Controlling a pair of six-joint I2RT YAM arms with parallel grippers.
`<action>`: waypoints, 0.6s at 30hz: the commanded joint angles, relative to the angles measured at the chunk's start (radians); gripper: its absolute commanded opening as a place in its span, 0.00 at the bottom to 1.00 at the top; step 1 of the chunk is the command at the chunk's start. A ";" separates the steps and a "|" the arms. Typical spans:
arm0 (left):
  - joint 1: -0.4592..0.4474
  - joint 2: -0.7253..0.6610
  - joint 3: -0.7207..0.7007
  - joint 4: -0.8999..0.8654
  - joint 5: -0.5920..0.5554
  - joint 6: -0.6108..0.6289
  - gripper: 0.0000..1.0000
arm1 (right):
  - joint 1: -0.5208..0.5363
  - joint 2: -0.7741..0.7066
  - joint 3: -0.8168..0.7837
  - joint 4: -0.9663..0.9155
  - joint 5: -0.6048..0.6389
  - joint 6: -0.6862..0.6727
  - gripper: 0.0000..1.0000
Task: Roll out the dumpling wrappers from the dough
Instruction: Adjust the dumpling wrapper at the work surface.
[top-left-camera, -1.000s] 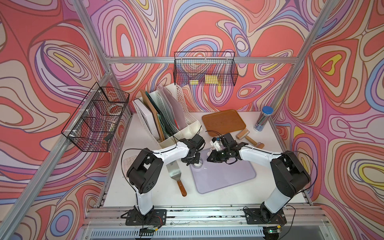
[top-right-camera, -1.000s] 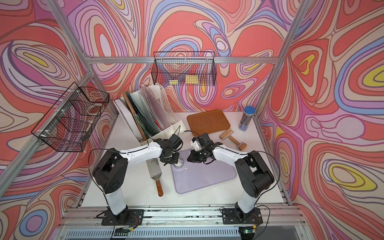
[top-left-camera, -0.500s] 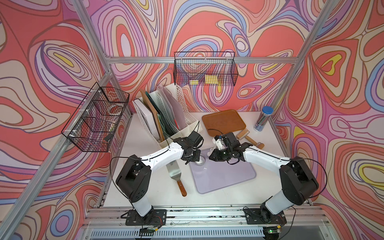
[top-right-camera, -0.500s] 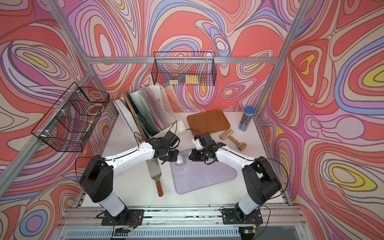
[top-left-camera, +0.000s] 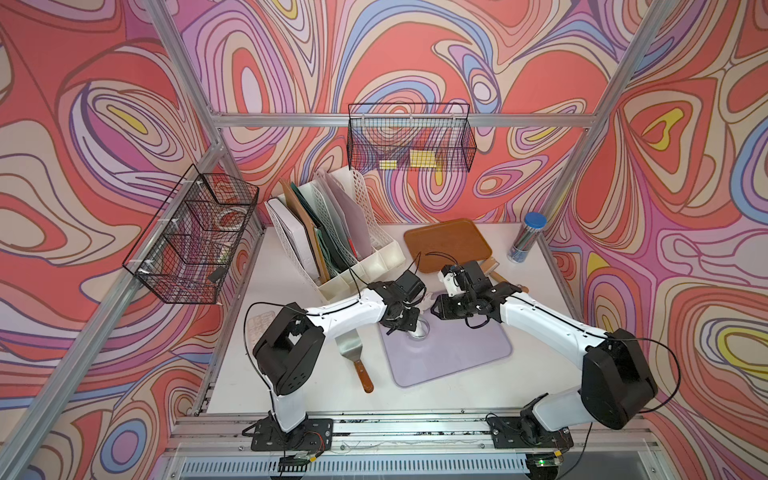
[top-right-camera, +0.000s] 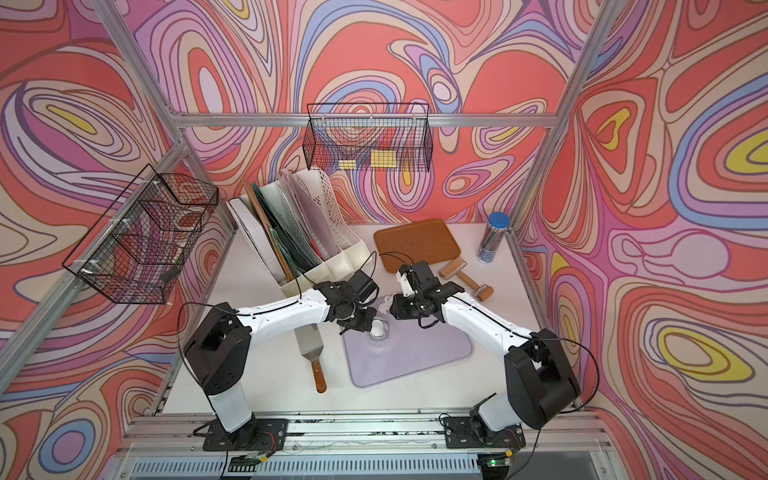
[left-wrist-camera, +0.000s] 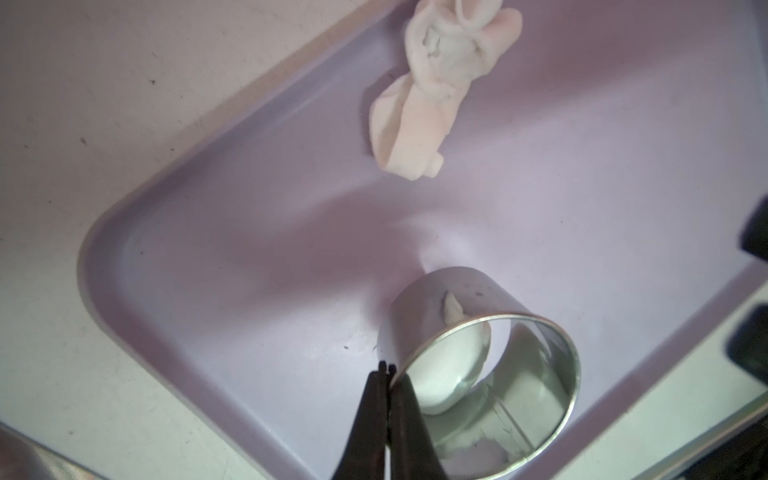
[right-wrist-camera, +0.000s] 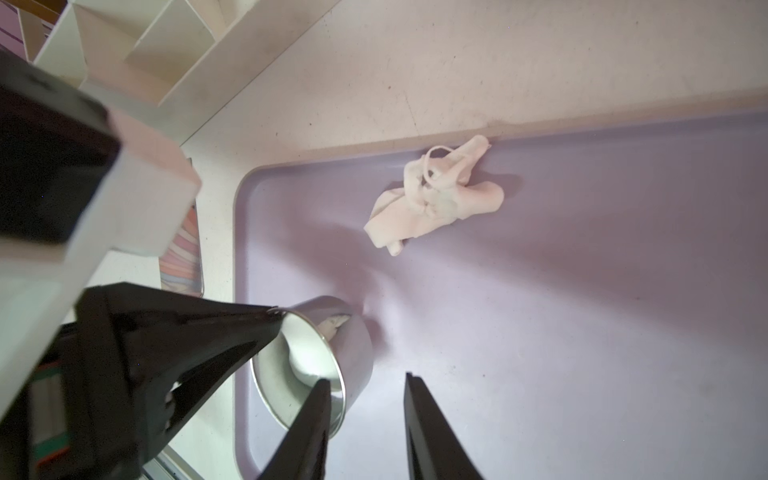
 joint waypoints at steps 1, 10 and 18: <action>0.037 0.048 0.057 -0.029 -0.054 0.015 0.00 | 0.002 0.017 0.003 0.012 -0.043 -0.005 0.35; 0.056 0.000 0.032 0.009 0.020 0.002 0.00 | 0.002 0.044 -0.004 0.025 -0.041 -0.001 0.35; -0.051 0.025 0.083 0.033 0.059 -0.003 0.00 | -0.122 -0.025 -0.040 -0.046 0.080 0.034 0.40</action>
